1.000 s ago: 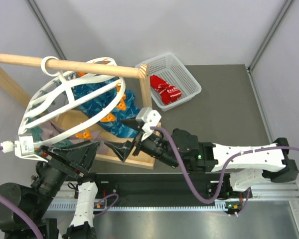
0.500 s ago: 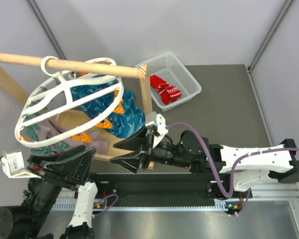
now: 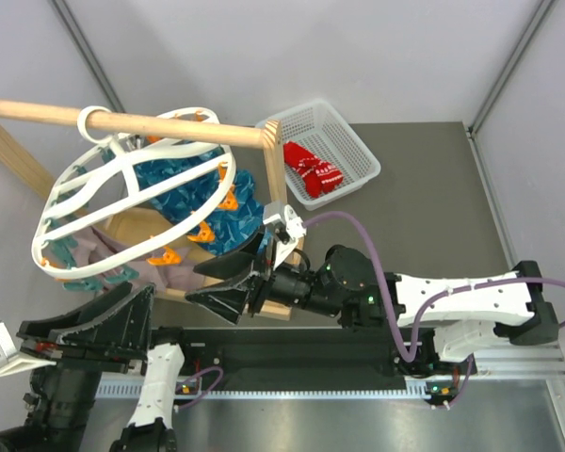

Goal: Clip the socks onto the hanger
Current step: Open the clamp at the hanger.

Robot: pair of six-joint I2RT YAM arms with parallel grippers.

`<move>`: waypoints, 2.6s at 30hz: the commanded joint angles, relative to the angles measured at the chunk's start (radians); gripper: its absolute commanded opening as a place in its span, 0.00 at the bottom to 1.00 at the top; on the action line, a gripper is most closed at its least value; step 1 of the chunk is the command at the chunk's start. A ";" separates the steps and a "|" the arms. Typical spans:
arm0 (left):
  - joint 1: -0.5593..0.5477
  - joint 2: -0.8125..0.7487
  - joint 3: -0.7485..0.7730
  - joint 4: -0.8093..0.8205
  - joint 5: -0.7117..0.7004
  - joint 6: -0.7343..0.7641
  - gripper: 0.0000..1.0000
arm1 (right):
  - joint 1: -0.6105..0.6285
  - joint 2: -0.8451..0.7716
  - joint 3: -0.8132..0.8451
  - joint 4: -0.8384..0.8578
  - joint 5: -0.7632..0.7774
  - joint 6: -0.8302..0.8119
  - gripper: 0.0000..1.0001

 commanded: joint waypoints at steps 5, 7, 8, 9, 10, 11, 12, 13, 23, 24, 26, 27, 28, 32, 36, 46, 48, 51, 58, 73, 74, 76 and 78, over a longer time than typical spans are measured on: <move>-0.005 0.025 -0.006 -0.023 -0.030 0.024 0.59 | -0.024 0.065 0.111 0.082 0.009 0.010 0.55; -0.008 0.024 -0.004 -0.023 -0.028 0.024 0.59 | -0.035 0.077 0.129 0.072 0.010 0.007 0.55; -0.010 0.025 -0.004 -0.022 -0.028 0.024 0.59 | -0.039 0.089 0.136 0.067 0.010 0.008 0.55; -0.010 0.025 -0.006 -0.020 -0.028 0.024 0.59 | -0.047 0.095 0.143 0.064 0.009 0.007 0.55; -0.011 0.025 -0.004 -0.020 -0.030 0.024 0.59 | -0.050 0.100 0.154 0.062 0.007 0.008 0.55; -0.014 0.025 -0.006 -0.019 -0.030 0.026 0.59 | -0.056 0.109 0.157 0.062 -0.001 0.008 0.55; -0.013 0.028 -0.006 -0.020 -0.028 0.026 0.59 | -0.059 0.114 0.160 0.066 -0.004 0.008 0.55; -0.014 0.028 -0.009 -0.019 -0.030 0.026 0.59 | -0.062 0.119 0.166 0.067 -0.011 0.008 0.55; -0.022 0.024 -0.024 -0.016 -0.031 0.029 0.59 | -0.084 0.166 0.202 0.084 -0.083 -0.013 0.53; -0.024 0.022 -0.028 -0.016 -0.028 0.027 0.59 | -0.085 0.168 0.202 0.092 -0.088 -0.016 0.52; -0.024 0.018 -0.044 -0.017 -0.025 0.023 0.59 | -0.085 0.174 0.202 0.113 -0.105 -0.027 0.51; -0.024 0.018 -0.050 -0.017 -0.019 0.021 0.59 | -0.085 0.177 0.203 0.116 -0.108 -0.030 0.51; -0.025 0.016 -0.059 -0.017 -0.014 0.018 0.59 | -0.085 0.181 0.209 0.115 -0.109 -0.033 0.51; -0.027 0.012 -0.079 -0.016 0.003 0.012 0.59 | -0.093 0.194 0.223 0.112 -0.113 -0.038 0.50; -0.027 0.005 -0.094 -0.020 -0.005 0.012 0.59 | -0.101 0.198 0.225 0.122 -0.120 -0.036 0.48; -0.030 0.008 -0.096 -0.022 -0.008 0.008 0.60 | -0.109 0.221 0.249 0.145 -0.165 -0.026 0.36; -0.031 0.010 -0.098 -0.028 -0.008 0.003 0.60 | -0.107 0.223 0.249 0.145 -0.168 -0.027 0.30; -0.031 0.012 -0.105 -0.040 -0.011 -0.006 0.60 | -0.108 0.215 0.248 0.145 -0.174 -0.033 0.23; -0.034 0.044 -0.111 -0.077 0.024 -0.068 0.60 | -0.104 0.209 0.268 0.073 -0.145 -0.059 0.00; 0.060 0.131 -0.055 -0.154 0.035 -0.016 0.58 | -0.020 0.200 0.327 -0.097 0.091 -0.259 0.00; 0.073 0.139 -0.050 -0.158 0.041 0.004 0.58 | -0.020 0.197 0.324 -0.102 0.094 -0.263 0.00; 0.085 0.136 -0.053 -0.152 0.035 0.008 0.59 | -0.020 0.188 0.321 -0.109 0.105 -0.274 0.00; 0.093 0.133 -0.052 -0.131 0.019 -0.003 0.59 | -0.020 0.178 0.314 -0.111 0.111 -0.283 0.00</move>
